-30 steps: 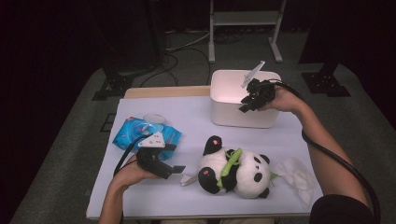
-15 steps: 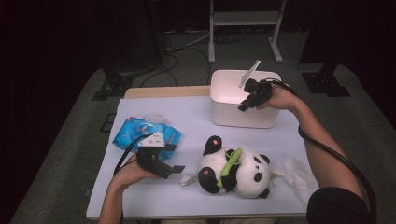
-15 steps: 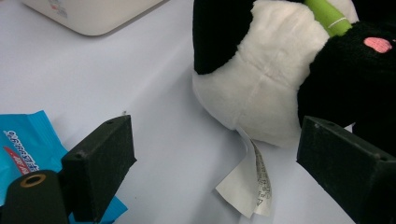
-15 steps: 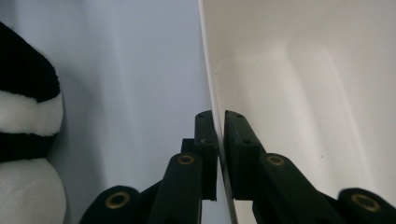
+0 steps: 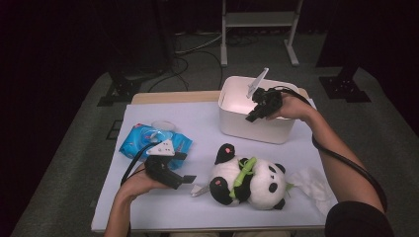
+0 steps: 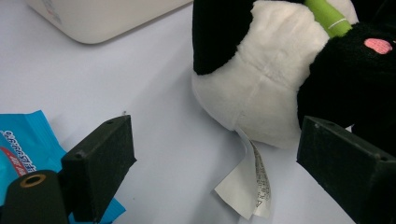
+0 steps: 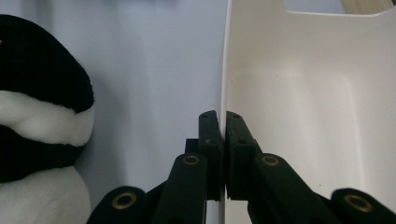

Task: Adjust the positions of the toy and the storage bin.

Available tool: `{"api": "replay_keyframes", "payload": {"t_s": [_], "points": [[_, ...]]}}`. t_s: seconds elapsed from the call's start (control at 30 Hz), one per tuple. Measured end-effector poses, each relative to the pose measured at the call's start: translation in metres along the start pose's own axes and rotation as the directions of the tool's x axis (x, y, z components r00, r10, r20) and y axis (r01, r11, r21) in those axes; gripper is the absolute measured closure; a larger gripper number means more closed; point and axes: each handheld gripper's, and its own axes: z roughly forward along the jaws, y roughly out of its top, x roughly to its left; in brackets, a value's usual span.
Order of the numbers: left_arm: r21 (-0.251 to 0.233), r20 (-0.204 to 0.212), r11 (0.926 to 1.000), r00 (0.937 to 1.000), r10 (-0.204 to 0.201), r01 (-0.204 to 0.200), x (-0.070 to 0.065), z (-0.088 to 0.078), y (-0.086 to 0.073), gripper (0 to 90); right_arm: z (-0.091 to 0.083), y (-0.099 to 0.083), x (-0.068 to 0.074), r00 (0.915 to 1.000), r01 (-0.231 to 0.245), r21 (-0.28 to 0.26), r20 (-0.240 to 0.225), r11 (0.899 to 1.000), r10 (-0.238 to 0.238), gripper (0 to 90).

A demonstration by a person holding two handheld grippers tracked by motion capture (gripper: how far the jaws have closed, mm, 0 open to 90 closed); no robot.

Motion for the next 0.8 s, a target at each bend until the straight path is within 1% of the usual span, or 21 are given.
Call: {"api": "replay_keyframes", "payload": {"t_s": [0.07,0.2,0.3,0.37,0.5,0.57,0.67,0.8], "points": [[0.004,0.0,1.0,1.0,0.001,-0.001,0.0,0.0,0.0,10.5,0.001,0.002,0.005,1.0,0.006,0.006,0.006,1.0,-0.006,86.3],[0.009,0.003,1.0,1.0,0.003,-0.003,-0.001,0.001,0.0,10.5,0.003,0.006,0.013,0.9991,0.041,0.001,-0.003,0.999,-0.041,85.9],[0.008,0.004,0.9999,1.0,0.006,-0.006,-0.002,0.001,0.001,10.5,0.004,0.01,0.019,0.9985,0.054,0.012,-0.009,0.998,-0.054,85.6],[0.006,0.002,0.9999,0.9999,0.011,-0.011,-0.002,0.001,0.001,10.5,0.005,0.013,0.023,0.9975,0.069,0.015,-0.013,0.997,-0.069,85.4],[0.005,0.001,1.0,1.0,0.007,-0.007,-0.002,0.002,0.001,10.5,0.006,0.016,0.03,0.9956,0.091,0.016,-0.024,0.996,-0.091,84.9],[0.008,0.004,0.9999,0.9999,0.01,-0.01,-0.002,0.002,0.002,10.5,0.007,0.017,0.034,0.9944,0.104,0.016,-0.02,0.994,-0.104,84.9],[0.009,0.004,0.9999,0.9999,0.011,-0.011,-0.003,0.002,0.002,10.5,0.008,0.019,0.038,0.9935,0.111,0.012,-0.028,0.994,-0.11,84.9],[0.017,0.006,0.9997,0.9999,0.016,-0.016,-0.004,0.002,0.002,10.5,0.009,0.023,0.045,0.9908,0.132,0.015,-0.033,0.991,-0.131,84.6]]}}
